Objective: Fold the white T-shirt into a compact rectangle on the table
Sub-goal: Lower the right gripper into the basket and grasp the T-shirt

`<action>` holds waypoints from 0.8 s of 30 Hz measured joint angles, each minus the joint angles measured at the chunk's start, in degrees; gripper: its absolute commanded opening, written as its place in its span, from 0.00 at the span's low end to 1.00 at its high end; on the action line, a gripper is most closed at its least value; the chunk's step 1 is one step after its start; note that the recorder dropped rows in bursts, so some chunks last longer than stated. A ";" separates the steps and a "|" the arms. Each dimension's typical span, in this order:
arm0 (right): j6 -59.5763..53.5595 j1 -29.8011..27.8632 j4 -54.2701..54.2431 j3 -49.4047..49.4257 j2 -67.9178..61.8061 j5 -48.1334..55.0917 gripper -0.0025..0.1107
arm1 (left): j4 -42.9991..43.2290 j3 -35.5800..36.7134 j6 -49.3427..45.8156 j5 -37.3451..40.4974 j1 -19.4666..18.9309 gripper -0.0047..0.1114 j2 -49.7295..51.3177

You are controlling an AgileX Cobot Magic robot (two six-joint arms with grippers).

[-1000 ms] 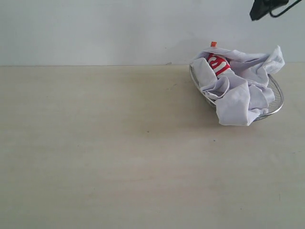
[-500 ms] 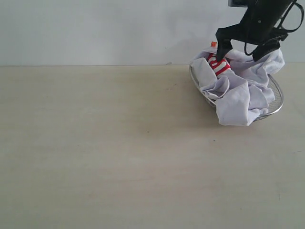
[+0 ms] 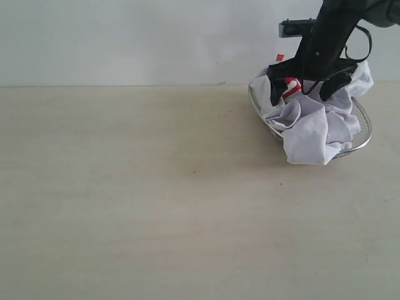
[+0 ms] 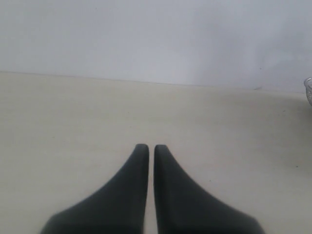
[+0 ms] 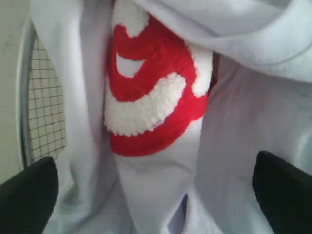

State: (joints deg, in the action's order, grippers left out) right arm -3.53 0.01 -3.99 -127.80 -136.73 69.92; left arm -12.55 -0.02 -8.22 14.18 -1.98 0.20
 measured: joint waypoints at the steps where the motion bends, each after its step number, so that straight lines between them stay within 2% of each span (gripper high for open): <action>1: 0.00 0.00 0.39 0.00 -1.06 0.00 0.88 | 0.00 0.00 0.00 0.00 0.00 0.08 0.00; 11: 0.10 0.00 0.99 -0.10 -7.07 -1.80 0.88 | -0.10 0.00 0.00 0.00 0.00 0.08 0.00; 13: 0.10 0.00 1.11 -0.44 -7.59 -1.95 0.85 | -0.10 0.00 0.00 0.00 0.00 0.08 0.00; 15: 0.10 0.00 1.13 -0.66 -8.00 -1.95 0.75 | -0.10 0.00 0.00 0.00 0.00 0.08 0.00; 16: 0.10 0.00 1.24 -0.77 -8.02 -1.83 0.66 | -0.10 0.00 0.00 0.00 0.00 0.08 0.00; 18: 0.10 0.00 1.92 -1.01 -8.28 -1.83 0.47 | -0.10 0.00 0.00 0.00 0.00 0.08 0.00; 21: 0.10 -0.01 3.07 -1.01 -8.54 -1.95 0.10 | -0.10 0.00 0.00 0.00 0.00 0.08 0.00; 22: 0.10 -0.01 3.41 -1.01 -8.58 -2.04 0.03 | -0.10 0.00 0.00 0.00 0.00 0.08 0.00; 24: -0.34 -0.01 3.53 -1.09 -8.67 -2.04 0.03 | -0.10 0.00 0.00 0.00 0.00 0.08 0.00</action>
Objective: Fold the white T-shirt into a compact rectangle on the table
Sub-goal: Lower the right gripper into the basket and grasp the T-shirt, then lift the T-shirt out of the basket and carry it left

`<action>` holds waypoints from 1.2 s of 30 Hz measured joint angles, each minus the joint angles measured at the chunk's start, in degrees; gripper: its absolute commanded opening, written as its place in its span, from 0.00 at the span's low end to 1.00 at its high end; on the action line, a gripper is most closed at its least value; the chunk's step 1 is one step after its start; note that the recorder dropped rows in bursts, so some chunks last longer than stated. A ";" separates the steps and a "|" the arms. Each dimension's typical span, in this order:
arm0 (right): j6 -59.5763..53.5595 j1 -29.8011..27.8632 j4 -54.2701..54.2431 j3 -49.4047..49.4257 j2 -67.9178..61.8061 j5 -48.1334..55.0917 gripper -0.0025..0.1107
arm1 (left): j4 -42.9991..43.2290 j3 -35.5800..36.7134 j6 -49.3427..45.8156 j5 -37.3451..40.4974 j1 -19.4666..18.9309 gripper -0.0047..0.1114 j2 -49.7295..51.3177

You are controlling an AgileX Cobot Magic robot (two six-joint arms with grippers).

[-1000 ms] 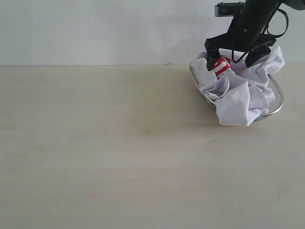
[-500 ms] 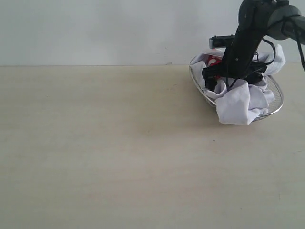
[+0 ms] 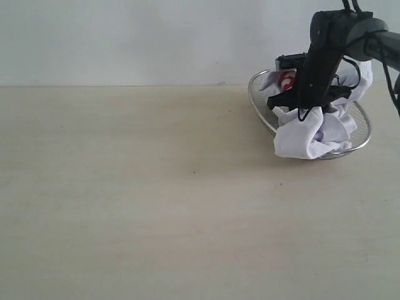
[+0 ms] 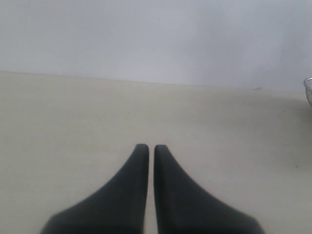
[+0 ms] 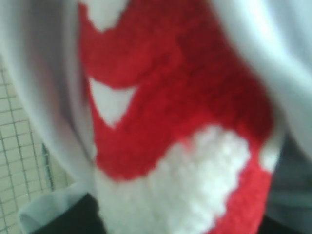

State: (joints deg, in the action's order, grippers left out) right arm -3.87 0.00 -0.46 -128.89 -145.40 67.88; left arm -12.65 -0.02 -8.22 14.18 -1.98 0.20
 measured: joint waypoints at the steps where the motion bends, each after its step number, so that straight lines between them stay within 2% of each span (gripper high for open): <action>1: -0.28 0.00 0.00 0.00 0.00 0.00 0.03 | 0.00 0.00 0.00 0.00 0.00 0.08 0.00; 6: -2.13 0.00 -0.10 0.00 0.00 0.11 0.03 | 0.00 0.00 0.00 -2.28 0.00 0.08 0.00; 14: -4.87 0.00 -0.44 0.00 0.00 0.21 0.02 | 0.00 0.00 0.00 -15.25 0.00 0.08 0.00; 19: -9.11 0.00 -2.48 0.23 0.84 0.70 0.02 | 0.00 0.00 0.00 -17.83 0.00 0.08 0.00; 27: -11.37 0.01 -5.64 1.11 14.36 -5.17 0.02 | 0.00 0.00 0.32 -23.70 0.00 0.08 0.00; 32: -11.50 0.01 -5.53 1.11 19.77 -4.14 0.02 | 0.00 0.00 2.70 -25.12 0.00 0.08 0.00; 36: -11.50 0.01 -10.45 1.11 25.37 0.17 0.02 | 0.00 0.00 4.25 -25.12 0.00 0.08 0.00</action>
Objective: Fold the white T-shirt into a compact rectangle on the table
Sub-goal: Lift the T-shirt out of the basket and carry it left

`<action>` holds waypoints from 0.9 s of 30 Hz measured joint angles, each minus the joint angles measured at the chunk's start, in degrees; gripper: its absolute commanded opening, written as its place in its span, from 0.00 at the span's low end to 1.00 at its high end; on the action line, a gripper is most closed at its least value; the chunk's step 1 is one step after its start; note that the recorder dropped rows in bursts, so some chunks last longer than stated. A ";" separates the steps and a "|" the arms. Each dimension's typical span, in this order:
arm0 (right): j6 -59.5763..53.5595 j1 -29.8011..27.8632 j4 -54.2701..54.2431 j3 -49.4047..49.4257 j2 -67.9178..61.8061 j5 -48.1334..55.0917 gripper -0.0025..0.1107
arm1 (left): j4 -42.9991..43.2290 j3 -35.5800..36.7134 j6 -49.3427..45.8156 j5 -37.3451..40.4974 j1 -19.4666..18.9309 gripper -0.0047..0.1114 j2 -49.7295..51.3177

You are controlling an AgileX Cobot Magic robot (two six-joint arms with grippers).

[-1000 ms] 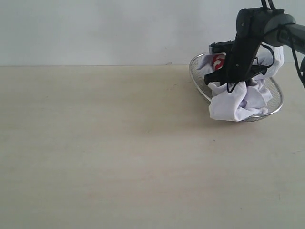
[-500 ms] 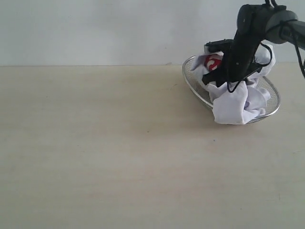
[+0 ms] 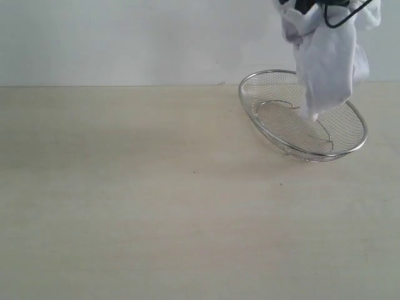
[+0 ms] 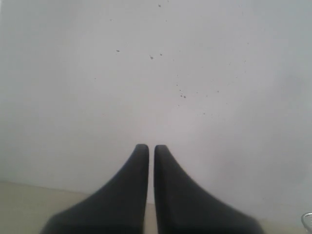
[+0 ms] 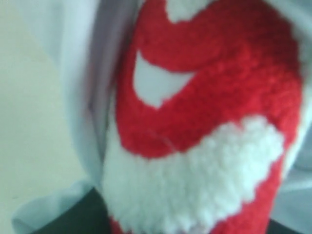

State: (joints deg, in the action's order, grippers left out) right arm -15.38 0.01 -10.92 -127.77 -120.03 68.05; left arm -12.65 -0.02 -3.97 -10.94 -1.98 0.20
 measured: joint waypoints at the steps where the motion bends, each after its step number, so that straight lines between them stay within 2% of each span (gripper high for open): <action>1: -0.14 0.00 -1.55 0.00 0.96 0.85 0.02 | 0.00 0.00 0.87 0.00 0.00 0.08 0.00; 7: -3.12 0.26 -17.76 0.00 6.02 2.24 0.02 | 0.00 0.00 3.97 1.08 0.00 0.08 0.00; 11: -2.36 3.66 -19.37 0.00 6.86 2.24 0.02 | 0.00 0.00 3.97 3.05 0.00 0.08 0.00; 14: -0.79 9.21 -14.87 0.76 6.86 2.24 0.02 | 0.00 0.00 6.19 4.15 0.00 0.08 0.00; 18: 7.45 18.86 2.67 4.47 6.86 2.24 0.02 | 0.00 0.00 7.94 5.69 0.00 0.08 0.00; 20: 9.98 22.33 7.64 7.36 6.86 2.38 0.02 | 0.00 0.00 8.86 6.77 0.00 0.08 0.00; 27: 16.60 26.29 5.75 19.94 6.32 2.38 0.02 | 0.00 0.00 11.62 8.01 0.00 0.08 0.00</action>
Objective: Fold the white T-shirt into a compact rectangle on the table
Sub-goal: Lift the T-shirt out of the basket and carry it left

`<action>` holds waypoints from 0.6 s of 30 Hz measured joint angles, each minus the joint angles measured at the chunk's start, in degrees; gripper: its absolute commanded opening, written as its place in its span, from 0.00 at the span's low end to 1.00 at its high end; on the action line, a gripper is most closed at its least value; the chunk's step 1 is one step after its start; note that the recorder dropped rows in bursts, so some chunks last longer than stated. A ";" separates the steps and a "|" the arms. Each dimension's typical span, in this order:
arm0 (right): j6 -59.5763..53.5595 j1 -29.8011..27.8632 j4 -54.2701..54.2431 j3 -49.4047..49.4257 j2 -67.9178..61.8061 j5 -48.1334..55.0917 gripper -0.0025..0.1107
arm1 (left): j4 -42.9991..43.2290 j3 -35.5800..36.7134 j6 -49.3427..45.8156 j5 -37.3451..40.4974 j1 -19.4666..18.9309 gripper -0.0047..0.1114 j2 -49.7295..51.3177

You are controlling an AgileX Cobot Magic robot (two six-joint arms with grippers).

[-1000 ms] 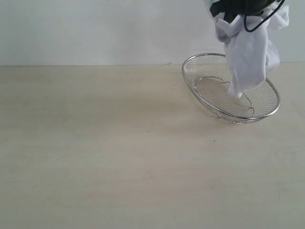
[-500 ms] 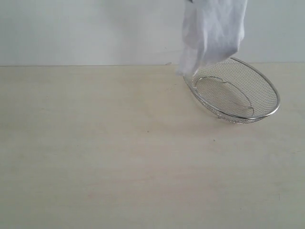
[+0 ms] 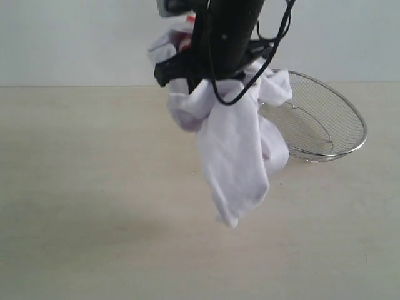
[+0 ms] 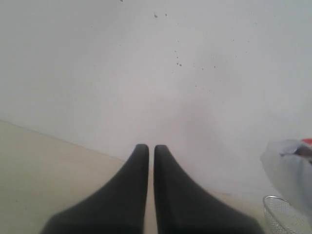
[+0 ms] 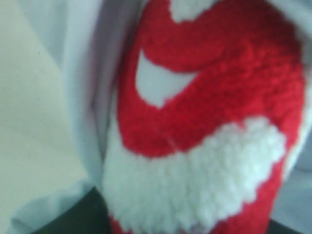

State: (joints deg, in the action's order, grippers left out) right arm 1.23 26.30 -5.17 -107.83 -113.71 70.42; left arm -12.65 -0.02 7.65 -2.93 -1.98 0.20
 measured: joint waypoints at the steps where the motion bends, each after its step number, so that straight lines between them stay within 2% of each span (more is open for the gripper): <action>1: 0.54 0.00 -1.04 1.17 -0.41 0.00 0.02 | 0.00 0.00 0.13 0.61 0.00 0.08 0.00; 10: 1.90 2.93 -2.82 6.57 -6.94 -0.28 0.02 | -0.02 -1.90 0.40 7.98 0.00 0.08 0.00; 18: 2.25 6.87 -3.87 6.76 -14.93 -2.82 0.02 | -0.17 -1.90 1.29 10.07 0.00 0.08 0.00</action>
State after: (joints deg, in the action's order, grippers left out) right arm 3.48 33.17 -9.04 -101.07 -128.65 67.60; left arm -12.82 -1.92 8.94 7.14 -1.98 0.20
